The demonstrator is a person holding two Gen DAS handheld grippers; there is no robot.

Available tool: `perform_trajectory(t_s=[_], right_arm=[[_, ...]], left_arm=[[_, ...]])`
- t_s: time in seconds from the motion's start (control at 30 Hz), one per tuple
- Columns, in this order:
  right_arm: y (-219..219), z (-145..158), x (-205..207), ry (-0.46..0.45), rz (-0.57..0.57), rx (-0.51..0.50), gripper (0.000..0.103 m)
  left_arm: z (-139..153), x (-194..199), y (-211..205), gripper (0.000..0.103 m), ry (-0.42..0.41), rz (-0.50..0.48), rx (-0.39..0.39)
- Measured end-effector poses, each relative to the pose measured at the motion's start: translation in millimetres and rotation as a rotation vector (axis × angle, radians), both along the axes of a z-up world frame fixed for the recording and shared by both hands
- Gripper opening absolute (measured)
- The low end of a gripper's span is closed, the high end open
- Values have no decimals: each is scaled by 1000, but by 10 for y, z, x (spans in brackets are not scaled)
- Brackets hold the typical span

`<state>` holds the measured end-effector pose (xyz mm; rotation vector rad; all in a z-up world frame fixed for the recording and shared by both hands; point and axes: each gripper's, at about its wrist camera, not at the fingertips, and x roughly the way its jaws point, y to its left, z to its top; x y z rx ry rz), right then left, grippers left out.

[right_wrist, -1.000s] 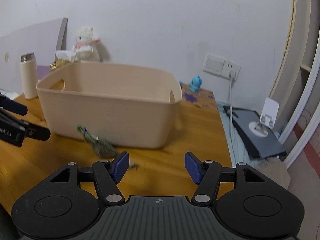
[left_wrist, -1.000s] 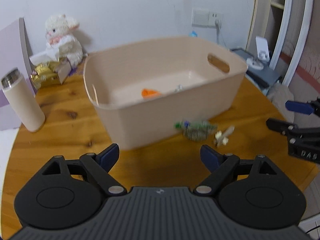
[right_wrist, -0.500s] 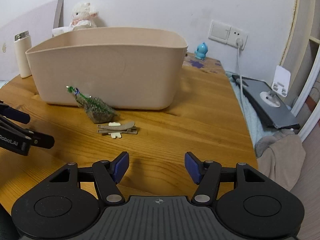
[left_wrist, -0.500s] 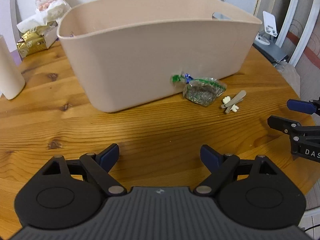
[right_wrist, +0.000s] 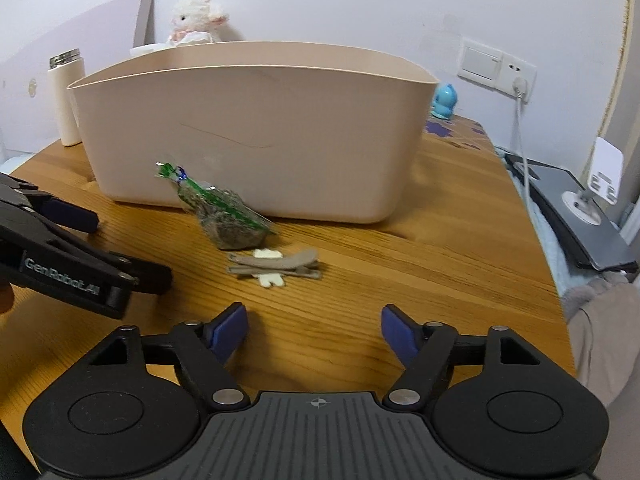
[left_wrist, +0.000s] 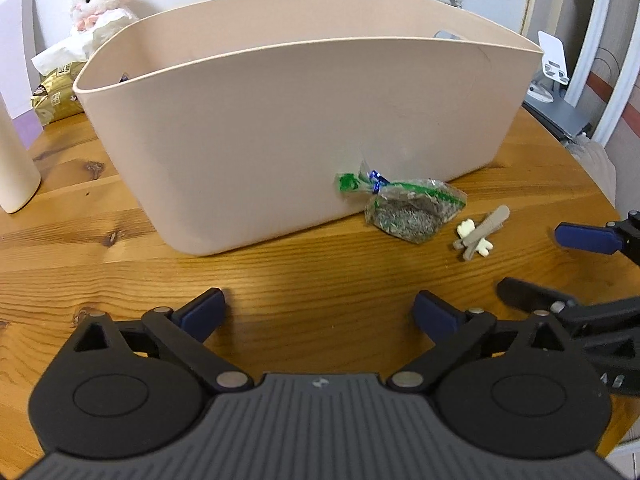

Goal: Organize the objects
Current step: 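Grasp the green-wrapped snack bag with the left tool while the right grasps the beige hair clip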

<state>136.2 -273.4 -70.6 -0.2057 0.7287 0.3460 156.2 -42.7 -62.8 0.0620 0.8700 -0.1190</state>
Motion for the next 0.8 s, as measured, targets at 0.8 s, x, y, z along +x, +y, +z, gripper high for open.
perform_trajectory(t_s=[0.8], right_arm=[[-2,-108,277,-40,-75,71,86]], left_arm=[[7,228,-199,103,-40,32,-87]])
